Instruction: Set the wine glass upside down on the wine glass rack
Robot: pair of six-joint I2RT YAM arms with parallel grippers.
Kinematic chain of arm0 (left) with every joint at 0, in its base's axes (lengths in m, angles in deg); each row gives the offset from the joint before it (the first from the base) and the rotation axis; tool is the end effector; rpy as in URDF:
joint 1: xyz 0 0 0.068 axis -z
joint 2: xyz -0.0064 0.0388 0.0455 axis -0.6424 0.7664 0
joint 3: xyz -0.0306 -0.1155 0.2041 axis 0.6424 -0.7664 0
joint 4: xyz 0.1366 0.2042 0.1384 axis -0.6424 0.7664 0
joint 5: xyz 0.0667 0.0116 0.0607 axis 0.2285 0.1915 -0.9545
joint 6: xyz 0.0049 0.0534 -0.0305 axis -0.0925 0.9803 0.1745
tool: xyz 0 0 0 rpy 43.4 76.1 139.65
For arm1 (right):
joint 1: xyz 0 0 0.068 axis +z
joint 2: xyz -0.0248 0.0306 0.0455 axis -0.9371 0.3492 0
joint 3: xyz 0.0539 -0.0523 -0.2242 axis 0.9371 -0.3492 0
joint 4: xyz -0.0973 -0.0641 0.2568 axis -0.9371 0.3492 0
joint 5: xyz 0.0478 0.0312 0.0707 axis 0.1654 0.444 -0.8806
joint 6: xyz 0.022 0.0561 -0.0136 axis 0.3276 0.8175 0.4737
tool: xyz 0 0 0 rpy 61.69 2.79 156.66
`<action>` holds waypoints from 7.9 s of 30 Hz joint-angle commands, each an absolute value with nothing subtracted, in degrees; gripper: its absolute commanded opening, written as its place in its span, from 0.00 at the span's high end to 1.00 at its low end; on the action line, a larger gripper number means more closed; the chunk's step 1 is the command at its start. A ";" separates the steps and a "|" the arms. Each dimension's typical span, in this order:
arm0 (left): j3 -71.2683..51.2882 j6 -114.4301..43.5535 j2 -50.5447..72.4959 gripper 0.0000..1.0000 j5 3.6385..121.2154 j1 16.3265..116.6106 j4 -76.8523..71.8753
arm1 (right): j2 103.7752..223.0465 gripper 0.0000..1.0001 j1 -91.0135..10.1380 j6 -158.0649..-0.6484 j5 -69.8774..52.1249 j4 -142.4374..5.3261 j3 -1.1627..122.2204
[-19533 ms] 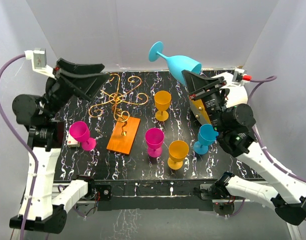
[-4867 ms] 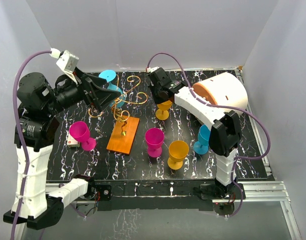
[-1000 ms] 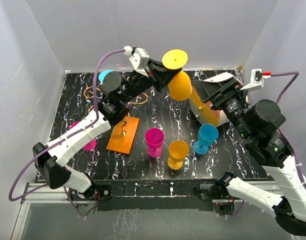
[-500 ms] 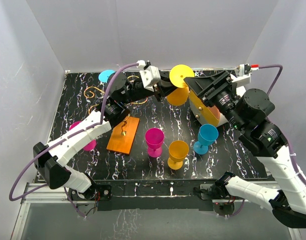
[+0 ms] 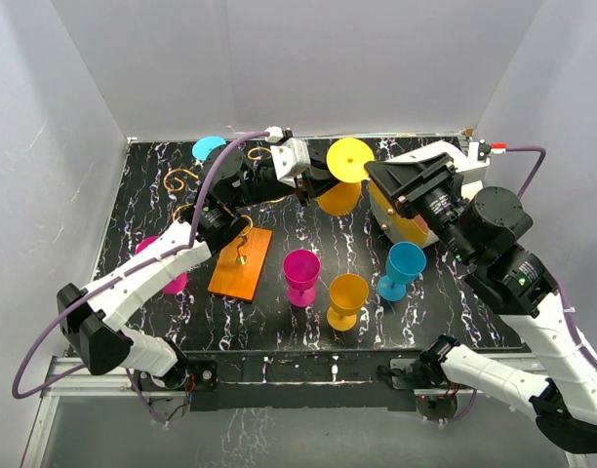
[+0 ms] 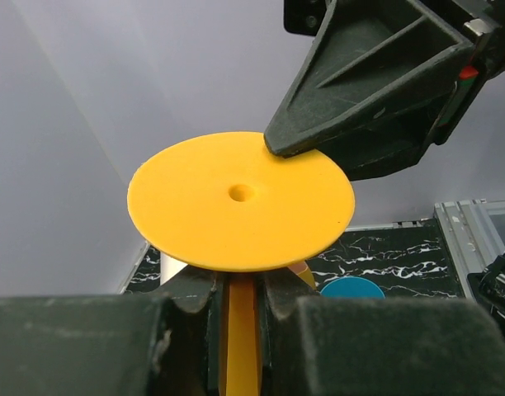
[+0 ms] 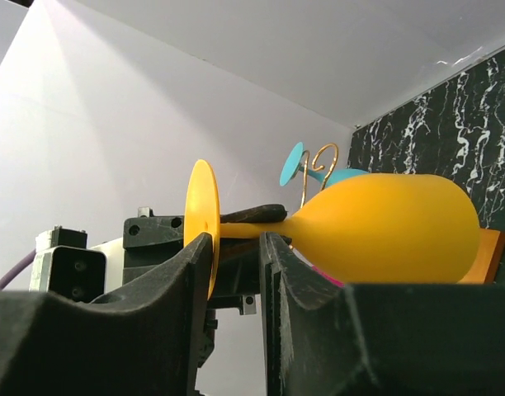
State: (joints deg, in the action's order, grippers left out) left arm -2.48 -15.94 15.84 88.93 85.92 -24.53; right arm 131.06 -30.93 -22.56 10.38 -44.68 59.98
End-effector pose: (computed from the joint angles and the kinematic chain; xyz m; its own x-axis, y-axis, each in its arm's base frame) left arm 0.2256 -0.2717 0.4386 0.4067 -0.2576 -0.8765 0.9064 0.2334 0.3520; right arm 0.1642 0.1193 0.4597 -0.3956 0.8071 -0.4383 -0.2249 0.3776 0.8982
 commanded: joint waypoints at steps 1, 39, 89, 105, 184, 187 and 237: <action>-2.18 -15.60 12.47 1.00 91.54 86.20 -27.06 | 130.94 0.74 -30.83 -20.75 8.68 -49.43 58.20; 6.24 -79.88 11.45 0.43 74.51 85.73 1.03 | 125.72 1.00 -30.81 -27.11 12.79 -58.44 50.10; 22.15 -88.49 26.91 1.00 80.07 60.09 6.46 | 118.63 0.42 -30.84 -25.53 20.20 -52.63 45.23; 20.24 -79.70 23.97 1.00 80.88 53.59 13.28 | 120.98 0.43 -30.84 -24.65 19.24 -53.15 44.40; -3.16 -94.09 12.44 1.00 97.77 50.26 -2.98 | 124.39 0.44 -30.82 -23.07 15.55 -53.84 44.77; -1.71 -91.02 13.05 1.00 95.44 51.55 0.19 | 123.94 0.44 -30.87 -23.02 15.84 -54.16 44.07; 5.62 -77.96 16.58 0.87 78.77 54.11 12.46 | 122.12 0.43 -30.81 -24.82 18.48 -50.52 46.11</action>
